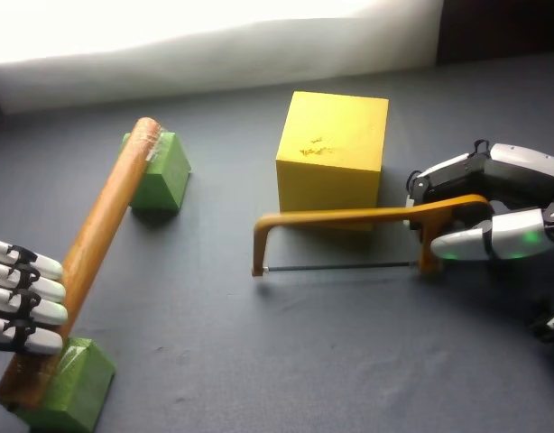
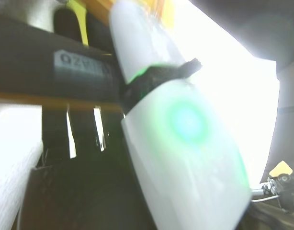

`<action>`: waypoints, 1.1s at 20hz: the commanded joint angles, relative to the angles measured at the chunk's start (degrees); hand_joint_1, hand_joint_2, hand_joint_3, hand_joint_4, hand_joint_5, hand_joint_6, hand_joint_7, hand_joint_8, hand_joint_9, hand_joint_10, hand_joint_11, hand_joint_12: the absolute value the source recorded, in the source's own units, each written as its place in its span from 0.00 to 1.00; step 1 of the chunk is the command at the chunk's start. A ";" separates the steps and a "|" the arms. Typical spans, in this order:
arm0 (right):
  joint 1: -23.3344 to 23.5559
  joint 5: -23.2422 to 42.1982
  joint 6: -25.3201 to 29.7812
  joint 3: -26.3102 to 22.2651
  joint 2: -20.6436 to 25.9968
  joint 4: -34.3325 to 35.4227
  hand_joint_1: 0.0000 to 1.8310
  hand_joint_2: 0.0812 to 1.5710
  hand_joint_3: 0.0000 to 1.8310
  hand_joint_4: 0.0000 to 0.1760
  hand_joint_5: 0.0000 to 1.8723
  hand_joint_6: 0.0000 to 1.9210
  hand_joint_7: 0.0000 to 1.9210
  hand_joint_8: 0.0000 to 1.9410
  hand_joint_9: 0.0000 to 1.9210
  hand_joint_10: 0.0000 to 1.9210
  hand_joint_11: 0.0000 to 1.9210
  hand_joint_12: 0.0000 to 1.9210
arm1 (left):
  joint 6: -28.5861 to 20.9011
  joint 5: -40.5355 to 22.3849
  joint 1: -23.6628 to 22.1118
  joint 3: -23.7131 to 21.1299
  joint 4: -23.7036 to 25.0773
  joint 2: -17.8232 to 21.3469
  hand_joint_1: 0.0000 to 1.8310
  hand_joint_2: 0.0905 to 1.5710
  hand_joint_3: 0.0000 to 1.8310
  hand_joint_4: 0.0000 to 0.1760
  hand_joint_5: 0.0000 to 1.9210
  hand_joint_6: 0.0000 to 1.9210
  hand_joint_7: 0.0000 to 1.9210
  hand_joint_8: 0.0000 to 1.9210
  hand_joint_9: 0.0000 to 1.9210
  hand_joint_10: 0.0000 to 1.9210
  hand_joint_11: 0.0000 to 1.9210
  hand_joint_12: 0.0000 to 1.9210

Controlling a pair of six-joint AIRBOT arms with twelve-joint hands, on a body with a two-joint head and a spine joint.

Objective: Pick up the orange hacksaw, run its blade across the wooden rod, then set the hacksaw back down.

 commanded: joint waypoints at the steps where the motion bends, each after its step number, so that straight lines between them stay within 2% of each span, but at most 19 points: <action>1: 0.64 5.37 0.35 -0.30 0.05 2.46 0.70 0.70 0.00 0.00 0.46 0.50 0.54 0.56 0.53 0.58 0.50 0.69 | -0.14 -2.15 -0.64 0.33 -3.53 0.51 0.01 0.78 0.00 0.00 0.01 0.00 0.01 0.00 0.02 0.01 0.01 0.01; 2: 0.70 5.54 -0.10 -0.64 0.16 2.72 0.70 0.69 0.00 0.00 0.48 0.48 0.56 0.54 0.57 0.52 0.52 0.68 | -0.14 -2.41 -0.67 0.34 -3.53 0.59 0.01 0.79 0.00 0.00 0.02 0.01 0.02 0.00 0.02 0.00 0.01 0.01; 4: 0.66 5.78 -2.39 -1.94 0.76 4.50 0.70 0.68 0.00 0.00 0.51 0.44 0.58 0.51 0.60 0.49 0.53 0.67 | -0.14 -2.71 -0.74 0.41 -3.53 0.75 0.01 0.79 0.00 0.00 0.02 0.01 0.02 0.00 0.02 0.00 0.02 0.01; 8: 0.67 8.39 -5.55 -5.68 3.54 6.87 0.69 0.69 0.00 0.00 0.49 0.48 0.56 0.54 0.59 0.48 0.53 0.67 | -0.14 -3.22 -0.84 1.38 -3.52 0.90 0.01 0.79 0.00 0.00 0.02 0.00 0.02 0.00 0.02 0.00 0.00 0.01; 11: 0.89 11.30 -10.11 -9.72 6.90 9.76 0.69 0.69 0.00 0.00 0.50 0.47 0.56 0.55 0.60 0.47 0.54 0.65 | -0.14 -3.28 -0.69 1.65 -3.46 0.81 0.00 0.79 0.00 0.00 0.01 0.00 0.01 0.00 0.01 0.00 0.00 0.00; 13: 1.58 12.08 -14.88 -14.22 9.82 13.35 0.69 0.69 0.00 0.00 0.52 0.44 0.55 0.56 0.58 0.48 0.53 0.64 | -0.14 -3.34 -0.64 1.59 -3.26 0.76 0.00 0.80 0.00 0.00 0.00 0.00 0.00 0.00 0.01 0.00 0.00 0.00; 15: 3.14 9.70 -17.35 -18.17 12.68 13.99 0.69 0.68 0.00 0.00 0.52 0.44 0.56 0.54 0.58 0.48 0.52 0.64 | -0.14 -3.36 -1.05 1.57 -3.28 0.65 0.00 0.79 0.00 0.00 0.01 0.00 0.02 0.00 0.02 0.00 0.01 0.00; 17: 5.10 6.93 -19.44 -20.74 14.54 13.99 0.69 0.70 0.00 0.00 0.49 0.48 0.53 0.59 0.56 0.51 0.51 0.66 | -0.25 -3.59 -1.42 1.76 -3.31 0.55 0.00 0.80 0.00 0.00 0.00 0.00 0.00 0.00 0.01 0.00 0.00 0.00; 20: 8.95 0.62 -22.53 -22.29 15.20 14.00 0.69 0.69 0.00 0.00 0.50 0.47 0.55 0.55 0.57 0.50 0.52 0.66 | -0.46 -5.05 -1.62 2.16 -3.31 0.29 0.00 0.80 0.00 0.00 0.00 0.00 0.00 0.00 0.01 0.00 0.00 0.00; 22: 11.57 -4.13 -24.93 -22.33 14.60 14.01 0.69 0.70 0.00 0.00 0.48 0.49 0.54 0.57 0.56 0.51 0.50 0.68 | -0.65 -6.45 -1.53 2.50 -3.21 0.00 0.00 0.80 0.00 0.00 0.00 0.00 0.00 0.00 0.00 0.00 0.00 0.00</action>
